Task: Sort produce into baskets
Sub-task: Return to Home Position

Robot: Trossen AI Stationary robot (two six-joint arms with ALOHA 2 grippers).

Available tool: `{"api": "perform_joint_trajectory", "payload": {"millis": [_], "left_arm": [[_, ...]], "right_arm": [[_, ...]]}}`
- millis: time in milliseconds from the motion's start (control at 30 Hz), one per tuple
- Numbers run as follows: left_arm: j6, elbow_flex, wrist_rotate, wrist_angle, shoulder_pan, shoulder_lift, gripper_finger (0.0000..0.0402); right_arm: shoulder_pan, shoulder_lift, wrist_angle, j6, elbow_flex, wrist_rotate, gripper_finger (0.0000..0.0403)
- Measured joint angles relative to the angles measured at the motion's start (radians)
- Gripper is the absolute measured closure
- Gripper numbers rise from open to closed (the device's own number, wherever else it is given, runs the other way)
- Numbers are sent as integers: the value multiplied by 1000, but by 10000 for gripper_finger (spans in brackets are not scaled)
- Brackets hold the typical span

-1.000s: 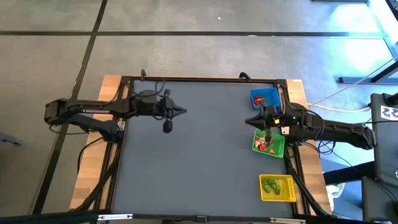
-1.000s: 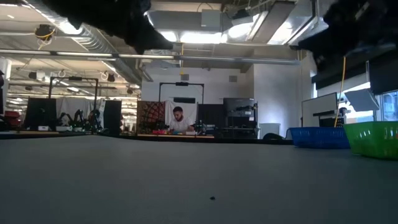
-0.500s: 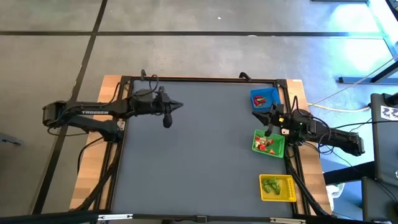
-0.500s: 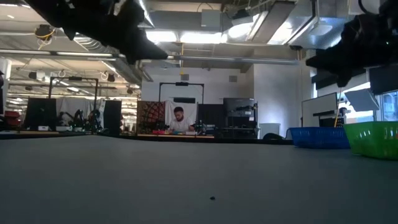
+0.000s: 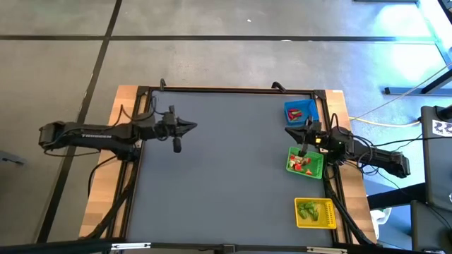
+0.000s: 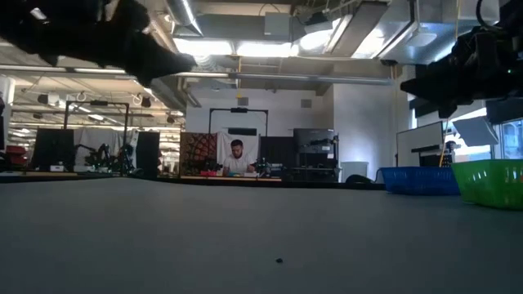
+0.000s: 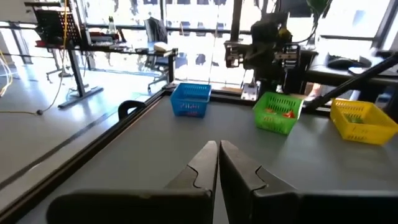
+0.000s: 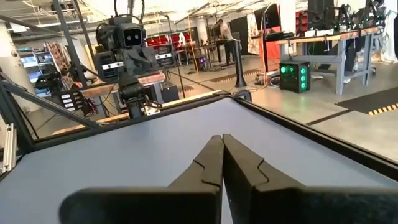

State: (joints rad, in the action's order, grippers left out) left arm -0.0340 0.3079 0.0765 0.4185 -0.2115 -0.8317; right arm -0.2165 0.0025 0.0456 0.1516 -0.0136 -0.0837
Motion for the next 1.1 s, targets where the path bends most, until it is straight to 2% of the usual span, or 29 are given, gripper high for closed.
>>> {"api": "perform_joint_trajectory", "payload": {"millis": [200,367,600,800,900,1100], "left_arm": [[-27,-144,18,-4,20,140,383],[-71,-300,78,95,25,268,383],[-100,-299,104,-83,21,448,382],[-131,-300,102,-384,21,702,382],[-79,-298,59,-384,20,813,382],[-101,-297,15,-402,-4,822,382]], "right_arm": [[0,4,-1,1,1,-11,393],[0,4,-8,0,1,-1,393],[0,4,-10,5,2,5,393],[0,4,-11,5,3,6,393],[0,4,-13,5,3,5,393],[0,4,-8,6,3,6,393]]}}
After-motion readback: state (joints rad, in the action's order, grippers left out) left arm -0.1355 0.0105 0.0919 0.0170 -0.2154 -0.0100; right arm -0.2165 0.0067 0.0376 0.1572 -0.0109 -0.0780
